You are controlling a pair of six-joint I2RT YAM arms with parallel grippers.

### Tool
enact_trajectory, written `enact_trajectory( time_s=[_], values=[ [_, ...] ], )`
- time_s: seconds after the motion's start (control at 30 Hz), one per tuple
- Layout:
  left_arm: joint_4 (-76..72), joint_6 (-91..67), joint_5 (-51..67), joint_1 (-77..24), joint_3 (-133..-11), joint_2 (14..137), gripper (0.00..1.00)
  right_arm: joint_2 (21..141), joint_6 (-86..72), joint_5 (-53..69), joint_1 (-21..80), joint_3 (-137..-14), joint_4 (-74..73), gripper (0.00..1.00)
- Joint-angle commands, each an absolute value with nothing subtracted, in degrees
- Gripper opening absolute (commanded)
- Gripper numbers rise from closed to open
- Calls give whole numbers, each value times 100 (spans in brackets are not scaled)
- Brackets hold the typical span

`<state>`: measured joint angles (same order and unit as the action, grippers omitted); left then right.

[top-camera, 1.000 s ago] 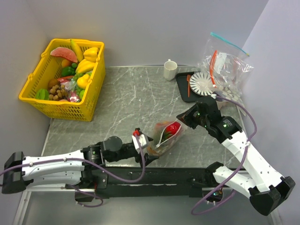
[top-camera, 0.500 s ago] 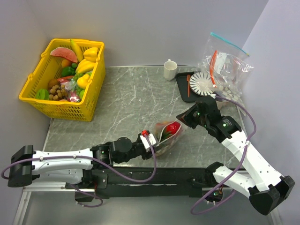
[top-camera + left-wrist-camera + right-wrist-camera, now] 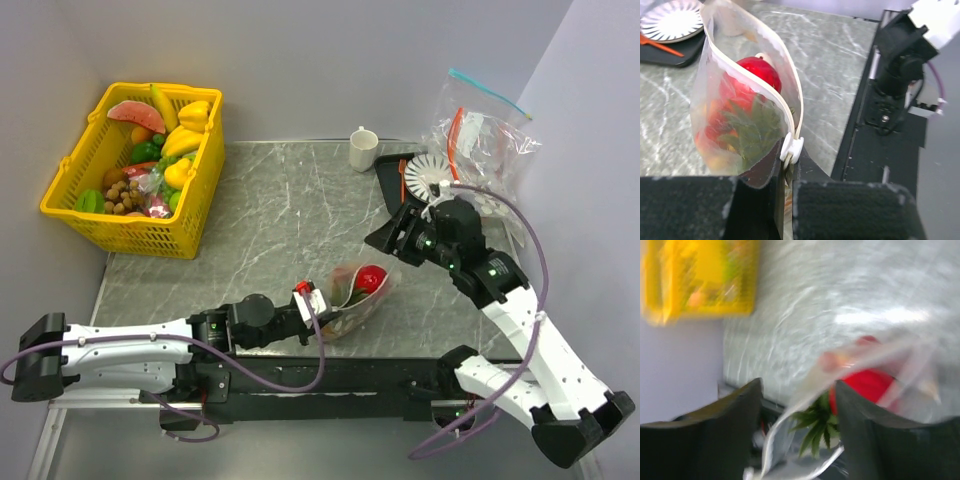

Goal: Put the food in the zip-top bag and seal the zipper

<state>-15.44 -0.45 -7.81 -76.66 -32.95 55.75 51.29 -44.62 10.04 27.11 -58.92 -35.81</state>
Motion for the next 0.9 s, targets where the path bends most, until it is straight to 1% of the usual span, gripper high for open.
enact_trajectory(
  time_s=[0.0,0.03,0.07,0.1,0.17,0.23,0.37,0.4,0.53,0.57,0.7,0.87],
  values=[
    [-1854,-140,-176,-7673,-3287,5283,1,4974,-2165,3456,2707,-6451,-2935,71],
    [-1846,-158,-45,-7664,-3278,5247,1,5053,-2058,3837,2751,-6582,-2962,79],
    [-1846,-202,-9,-7647,-3252,5160,1,5210,-1935,4076,2812,-6653,-3040,83],
    [-1837,-228,104,-7612,-3252,5116,1,5247,-1751,4156,2926,-6714,-3058,84],
    [-1706,-290,324,-7576,-3278,4993,1,5247,-1530,3930,3382,-6732,-3067,85],
    [-1513,-351,456,-7506,-3357,4931,1,5230,-1205,3553,3733,-6662,-3032,84],
    [-767,-439,843,-7322,-3621,4782,1,5203,-695,3288,4559,-6478,-2709,78],
    [-695,-439,1044,-7243,-3621,4738,1,5186,-512,3244,4649,-6391,-2620,76],
    [-449,-518,1353,-7146,-3656,4571,1,5150,-115,3252,4842,-6196,-2224,77],
    [-396,-536,1371,-7146,-3708,4536,1,5185,-62,3322,4886,-6196,-2206,77],
    [-54,-598,1345,-7146,-3867,4518,1,5431,368,3288,5219,-6337,-2399,70],
    [263,-563,1204,-7154,-4069,4605,1,5397,694,2901,5686,-6047,-2146,68]
  ],
)
